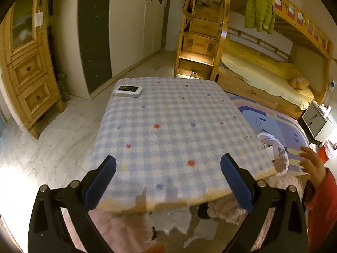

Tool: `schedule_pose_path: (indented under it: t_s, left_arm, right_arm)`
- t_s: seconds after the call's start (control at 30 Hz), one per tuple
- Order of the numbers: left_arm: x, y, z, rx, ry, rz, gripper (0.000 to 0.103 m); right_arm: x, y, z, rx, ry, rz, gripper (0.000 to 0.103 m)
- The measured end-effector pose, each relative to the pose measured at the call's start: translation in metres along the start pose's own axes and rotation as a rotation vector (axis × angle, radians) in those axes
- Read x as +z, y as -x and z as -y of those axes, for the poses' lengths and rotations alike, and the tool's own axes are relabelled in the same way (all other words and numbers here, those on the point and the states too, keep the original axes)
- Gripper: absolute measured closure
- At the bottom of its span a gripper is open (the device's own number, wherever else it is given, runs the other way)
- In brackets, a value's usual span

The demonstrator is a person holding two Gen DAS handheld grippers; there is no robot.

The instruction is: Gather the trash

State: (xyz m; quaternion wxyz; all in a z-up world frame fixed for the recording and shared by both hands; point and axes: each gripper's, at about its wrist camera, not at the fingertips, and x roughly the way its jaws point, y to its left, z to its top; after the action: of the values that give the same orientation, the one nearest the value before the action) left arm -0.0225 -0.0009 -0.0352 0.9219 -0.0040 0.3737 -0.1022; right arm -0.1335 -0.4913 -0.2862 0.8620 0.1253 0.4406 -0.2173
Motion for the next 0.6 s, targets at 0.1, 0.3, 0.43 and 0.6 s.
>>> schedule_pose_path:
  t_s: [0.1, 0.3, 0.43, 0.6]
  left_arm:
    - [0.01, -0.019, 0.006, 0.013, -0.011, 0.0, 0.007]
    - [0.025, -0.055, 0.007, 0.046, 0.013, -0.012, 0.007]
    - [0.029, -0.068, 0.001, 0.086, 0.043, -0.023, 0.007]
    - [0.029, -0.075, -0.003, 0.087, 0.086, -0.025, 0.007]
  right_arm:
    - [0.0, 0.0, 0.0, 0.0, 0.0, 0.0, 0.006]
    - [0.0, 0.0, 0.0, -0.001, 0.0, 0.0, 0.006]
    - [0.0, -0.001, 0.0, -0.001, 0.0, 0.0, 0.006]
    - [0.0, 0.0, 0.0, -0.001, 0.0, -0.001, 0.006]
